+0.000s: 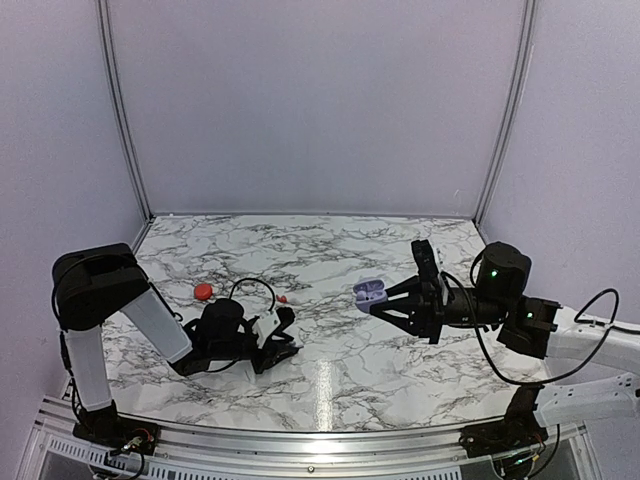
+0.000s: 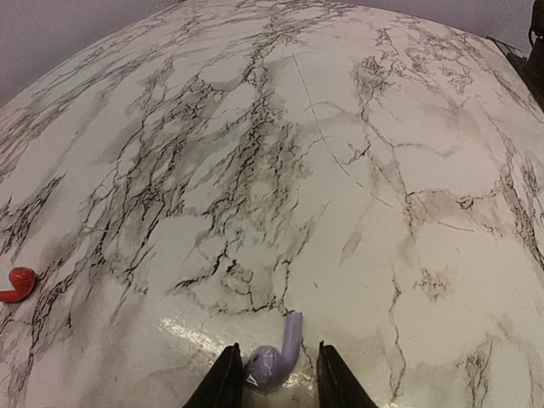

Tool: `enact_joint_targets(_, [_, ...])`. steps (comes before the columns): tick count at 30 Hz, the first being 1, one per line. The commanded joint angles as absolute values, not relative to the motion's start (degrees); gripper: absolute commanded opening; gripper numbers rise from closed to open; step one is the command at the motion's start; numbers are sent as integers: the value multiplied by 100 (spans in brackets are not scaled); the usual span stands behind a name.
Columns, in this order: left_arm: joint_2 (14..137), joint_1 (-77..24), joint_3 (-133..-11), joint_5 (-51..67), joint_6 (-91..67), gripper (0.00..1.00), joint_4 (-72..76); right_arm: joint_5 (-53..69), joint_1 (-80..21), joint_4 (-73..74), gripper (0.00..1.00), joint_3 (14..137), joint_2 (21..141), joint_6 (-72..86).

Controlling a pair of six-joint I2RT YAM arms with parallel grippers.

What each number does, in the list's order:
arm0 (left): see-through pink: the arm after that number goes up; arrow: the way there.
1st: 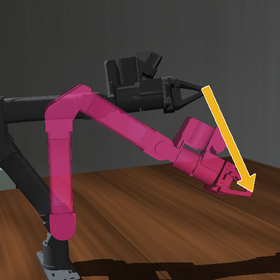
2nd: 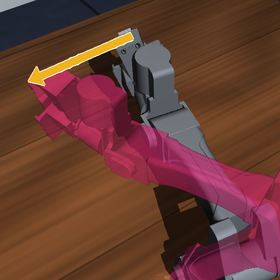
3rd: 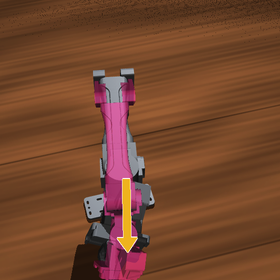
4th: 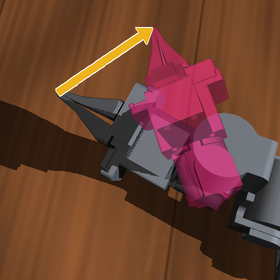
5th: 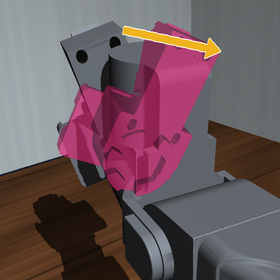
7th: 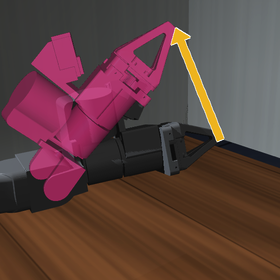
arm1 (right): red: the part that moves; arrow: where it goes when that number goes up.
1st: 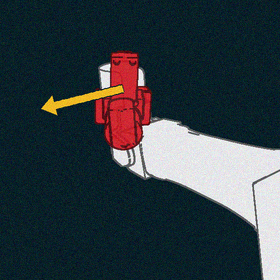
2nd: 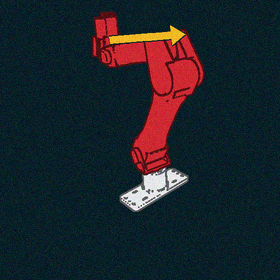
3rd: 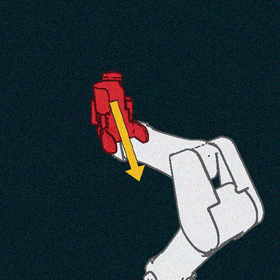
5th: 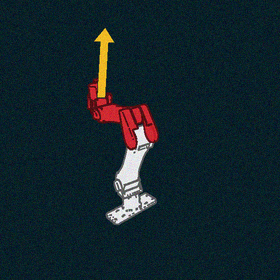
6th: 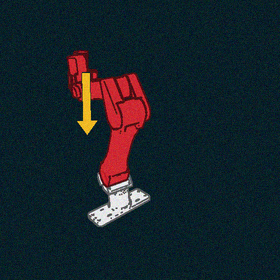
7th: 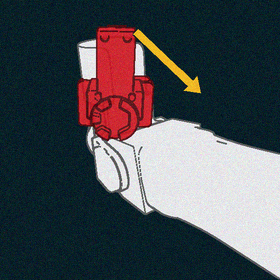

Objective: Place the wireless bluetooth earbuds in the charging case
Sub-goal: Pick up the right earbud from the center of the board.

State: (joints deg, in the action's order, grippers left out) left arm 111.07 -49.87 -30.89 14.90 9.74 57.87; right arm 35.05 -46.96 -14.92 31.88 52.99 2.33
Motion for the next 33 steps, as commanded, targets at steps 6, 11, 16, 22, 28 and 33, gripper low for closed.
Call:
enact_joint_targets(6, [11357,-4904,-3120,1710,1132,29,5443,3542,-4638,-1424,0,3380,5269,151])
enact_joint_targets(11, [11218,-4909,-3137,1737,1198,21,5143,3555,-4641,-1424,0,3384,5265,149])
enact_joint_targets(16, [10968,-4904,-3162,1619,1324,17,4708,3560,-4641,-1432,0,3375,5267,149])
enact_joint_targets(22, [10597,-4904,-3125,1567,1282,16,4445,3560,-4641,-1433,0,3384,5265,149])
enact_joint_targets(28, [10107,-4924,-3083,1646,1121,15,4159,3568,-4641,-1455,0,3354,5307,157])
enact_joint_targets(33, [9416,-4953,-3153,1788,692,15,3609,3496,-4641,-1467,0,3321,5317,48])
